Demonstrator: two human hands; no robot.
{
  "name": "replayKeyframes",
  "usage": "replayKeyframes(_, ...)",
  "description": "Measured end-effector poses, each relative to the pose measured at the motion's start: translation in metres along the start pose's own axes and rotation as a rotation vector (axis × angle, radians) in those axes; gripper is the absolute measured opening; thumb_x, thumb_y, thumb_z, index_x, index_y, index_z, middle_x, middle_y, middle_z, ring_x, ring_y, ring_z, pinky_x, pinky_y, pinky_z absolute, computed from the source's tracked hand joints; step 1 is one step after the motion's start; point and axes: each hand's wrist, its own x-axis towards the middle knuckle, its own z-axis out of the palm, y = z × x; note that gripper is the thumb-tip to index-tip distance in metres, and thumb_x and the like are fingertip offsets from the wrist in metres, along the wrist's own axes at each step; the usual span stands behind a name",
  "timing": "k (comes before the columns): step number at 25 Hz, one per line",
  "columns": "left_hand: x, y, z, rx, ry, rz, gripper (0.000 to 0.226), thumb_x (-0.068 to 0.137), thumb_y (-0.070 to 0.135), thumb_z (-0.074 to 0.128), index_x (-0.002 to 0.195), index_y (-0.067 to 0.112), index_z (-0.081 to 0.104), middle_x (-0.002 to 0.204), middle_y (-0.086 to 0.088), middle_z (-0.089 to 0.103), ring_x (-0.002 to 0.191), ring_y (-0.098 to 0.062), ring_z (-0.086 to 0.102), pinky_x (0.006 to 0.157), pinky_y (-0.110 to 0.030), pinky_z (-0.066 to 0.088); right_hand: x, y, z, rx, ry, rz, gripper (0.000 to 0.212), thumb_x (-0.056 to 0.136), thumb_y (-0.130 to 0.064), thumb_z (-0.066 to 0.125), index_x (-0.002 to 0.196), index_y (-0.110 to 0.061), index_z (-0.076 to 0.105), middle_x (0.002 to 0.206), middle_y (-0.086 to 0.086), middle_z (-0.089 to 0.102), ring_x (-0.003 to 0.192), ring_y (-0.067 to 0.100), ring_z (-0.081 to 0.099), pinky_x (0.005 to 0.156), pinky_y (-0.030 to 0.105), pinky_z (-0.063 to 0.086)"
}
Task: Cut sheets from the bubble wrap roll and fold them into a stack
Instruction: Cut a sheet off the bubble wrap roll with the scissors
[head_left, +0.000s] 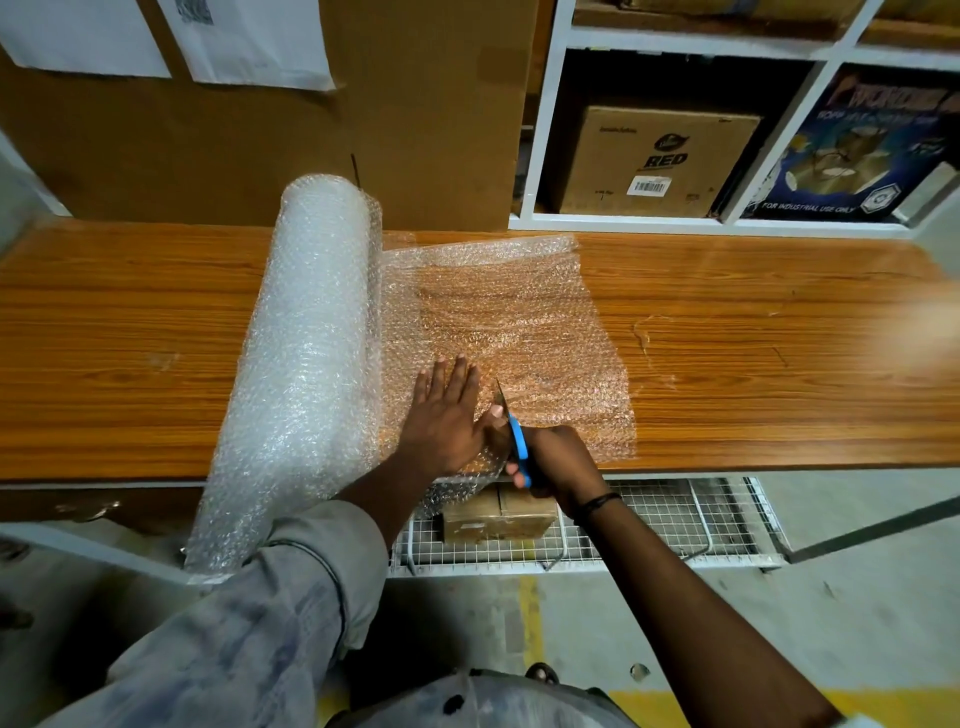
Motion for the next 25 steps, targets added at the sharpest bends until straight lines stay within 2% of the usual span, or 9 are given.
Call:
replayKeyframes(2,0.001,-0.001,0.000,0.007,0.009,0.012,0.081,0.104,0.062,0.015,0.163,0.014,-0.010,0.170,-0.013,-0.016,0.156,-0.037,-0.016,0.127,-0.056,-0.004,0.000,-0.003,0.003,-0.005,0.018,-0.011,0.037,0.086,-0.038,0.075,0.076,-0.002,0.072,0.061,0.010,0.068,0.045,0.018,0.057,0.042,0.019,0.037)
replayKeyframes(7,-0.002,-0.001,0.001,-0.103,0.066,-0.002,0.089,0.095,0.072,-0.003,0.165,0.017,-0.002,0.171,-0.009,-0.009,0.158,-0.033,-0.011,0.128,-0.054,-0.001,0.002,0.001,0.003,-0.030,0.052,-0.019,0.033,0.088,-0.023,0.073,0.068,0.003,0.070,0.055,0.014,0.063,0.042,0.020,0.053,0.044,0.020,0.034)
replayKeyframes(9,-0.005,-0.003,0.002,-0.234,0.237,0.024,0.079,0.098,0.069,0.014,0.158,0.020,0.030,0.170,-0.008,0.019,0.157,-0.034,0.010,0.127,-0.056,0.012,0.001,0.001,0.003,-0.004,0.042,-0.019,0.034,0.088,-0.027,0.075,0.069,0.001,0.071,0.061,0.016,0.065,0.043,0.020,0.054,0.044,0.021,0.034)
replayKeyframes(10,-0.007,-0.004,0.003,-0.262,0.336,0.057,0.065,0.099,0.063,0.028,0.146,0.022,0.046,0.161,-0.008,0.036,0.153,-0.034,0.024,0.124,-0.058,0.021,0.002,0.000,0.004,0.007,0.036,-0.019,0.036,0.089,-0.029,0.076,0.070,0.002,0.072,0.061,0.015,0.066,0.042,0.019,0.054,0.043,0.020,0.035)
replayKeyframes(12,-0.008,-0.007,0.006,-0.250,0.459,0.107,0.034,0.095,0.046,0.052,0.121,0.027,0.061,0.142,-0.003,0.052,0.141,-0.029,0.039,0.115,-0.056,0.034,0.003,-0.004,0.006,0.029,0.030,-0.014,0.039,0.088,-0.033,0.078,0.076,0.004,0.074,0.063,0.014,0.067,0.042,0.017,0.056,0.040,0.018,0.036)
replayKeyframes(14,-0.009,-0.008,0.007,-0.265,0.466,0.100,0.023,0.088,0.034,0.066,0.111,0.030,0.064,0.136,0.000,0.054,0.136,-0.025,0.041,0.112,-0.053,0.037,0.004,-0.008,0.009,0.052,0.038,0.003,0.038,0.086,-0.031,0.080,0.084,0.007,0.076,0.065,0.014,0.069,0.043,0.017,0.058,0.040,0.018,0.038)
replayKeyframes(18,-0.010,-0.007,0.005,-0.313,0.463,0.088,0.024,0.086,0.031,0.067,0.110,0.031,0.066,0.136,0.003,0.055,0.135,-0.024,0.043,0.111,-0.051,0.038,0.009,-0.017,0.012,0.119,0.059,0.013,0.029,0.087,-0.025,0.075,0.089,0.003,0.077,0.066,0.015,0.068,0.044,0.019,0.059,0.042,0.019,0.042)
replayKeyframes(22,-0.011,-0.008,0.004,-0.360,0.465,0.083,0.028,0.085,0.029,0.069,0.113,0.031,0.070,0.137,0.003,0.055,0.136,-0.024,0.043,0.113,-0.050,0.036,0.017,-0.019,0.015,0.091,0.080,0.004,0.031,0.087,-0.027,0.075,0.085,0.004,0.076,0.063,0.013,0.069,0.045,0.020,0.060,0.049,0.024,0.049)
replayKeyframes(25,-0.011,-0.008,0.003,-0.405,0.460,0.083,0.022,0.085,0.027,0.071,0.106,0.034,0.071,0.136,0.006,0.055,0.135,-0.023,0.042,0.111,-0.050,0.037,0.019,-0.018,0.015,0.009,0.100,-0.031,0.030,0.084,-0.024,0.078,0.071,0.003,0.073,0.058,0.014,0.067,0.047,0.023,0.060,0.052,0.027,0.049)
